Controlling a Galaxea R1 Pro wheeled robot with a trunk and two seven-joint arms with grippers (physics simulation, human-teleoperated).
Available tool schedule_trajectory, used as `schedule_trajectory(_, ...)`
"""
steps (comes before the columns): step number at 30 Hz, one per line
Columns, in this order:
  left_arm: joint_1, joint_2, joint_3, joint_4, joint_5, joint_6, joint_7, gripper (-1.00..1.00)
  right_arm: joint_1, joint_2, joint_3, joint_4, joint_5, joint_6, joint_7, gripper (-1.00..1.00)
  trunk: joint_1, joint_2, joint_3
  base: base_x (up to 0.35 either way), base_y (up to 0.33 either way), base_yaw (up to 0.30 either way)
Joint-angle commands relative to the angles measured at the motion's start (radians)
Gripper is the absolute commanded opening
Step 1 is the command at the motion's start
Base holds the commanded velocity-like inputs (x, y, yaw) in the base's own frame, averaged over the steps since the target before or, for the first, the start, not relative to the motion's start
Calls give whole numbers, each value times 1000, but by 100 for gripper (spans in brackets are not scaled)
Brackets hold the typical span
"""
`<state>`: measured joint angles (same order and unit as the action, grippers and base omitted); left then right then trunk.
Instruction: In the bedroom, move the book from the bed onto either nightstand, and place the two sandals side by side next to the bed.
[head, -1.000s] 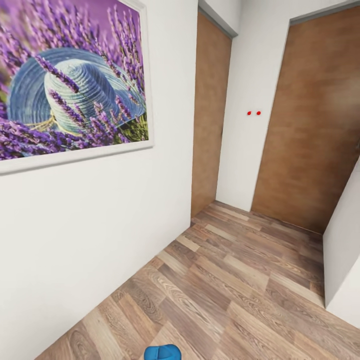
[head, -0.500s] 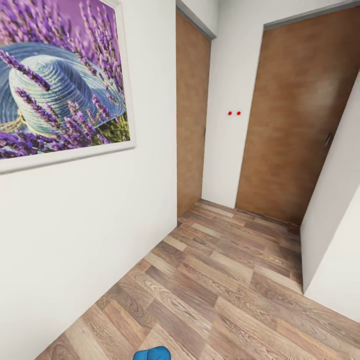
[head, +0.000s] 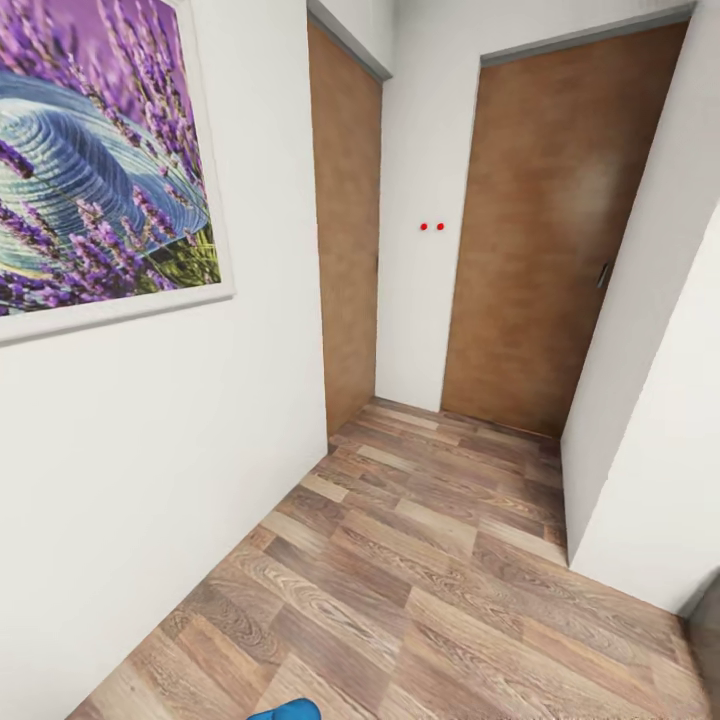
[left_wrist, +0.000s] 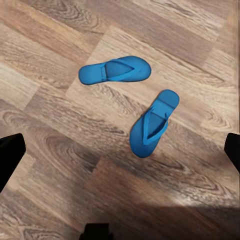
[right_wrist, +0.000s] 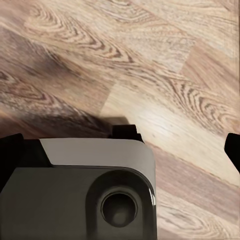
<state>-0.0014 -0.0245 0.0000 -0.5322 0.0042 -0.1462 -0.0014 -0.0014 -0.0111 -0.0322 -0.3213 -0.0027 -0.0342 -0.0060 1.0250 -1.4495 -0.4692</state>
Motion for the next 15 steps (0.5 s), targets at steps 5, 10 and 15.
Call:
schedule_trajectory(5, -1, 0, 0, 0, 0, -3, 0, 100, 0, 0, -3, 0, 0, -3, 0, 100, 0, 0, -1, 0, 0, -214)
schedule_trajectory(10, 0, 0, 0, 0, 0, -3, 0, 100, 0, 0, -3, 0, 0, -3, 0, 100, 0, 0, -1, 0, 0, -214)
schedule_trajectory(15, 0, 0, 0, 0, 0, -3, 0, 100, 0, 0, -3, 0, 0, -3, 0, 100, 0, 0, -1, 0, 0, -214)
